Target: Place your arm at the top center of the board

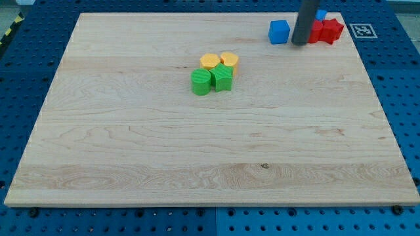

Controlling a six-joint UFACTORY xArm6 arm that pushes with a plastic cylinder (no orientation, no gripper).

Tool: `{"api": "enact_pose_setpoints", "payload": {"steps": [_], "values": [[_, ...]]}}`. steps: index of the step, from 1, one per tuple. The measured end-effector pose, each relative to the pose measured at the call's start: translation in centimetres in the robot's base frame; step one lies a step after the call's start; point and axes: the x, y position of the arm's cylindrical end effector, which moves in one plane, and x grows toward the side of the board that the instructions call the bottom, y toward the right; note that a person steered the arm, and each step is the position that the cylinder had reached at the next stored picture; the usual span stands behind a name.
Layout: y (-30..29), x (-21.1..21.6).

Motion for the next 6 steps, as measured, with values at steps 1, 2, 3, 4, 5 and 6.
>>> {"api": "enact_pose_setpoints", "payload": {"steps": [1,2,3,4,5,6], "values": [[1.7,5.9],[1.9,8.0],[-1.5,5.5],[-6.8,1.7],[-14.4,-2.0],[-17.0,-9.0]]}}
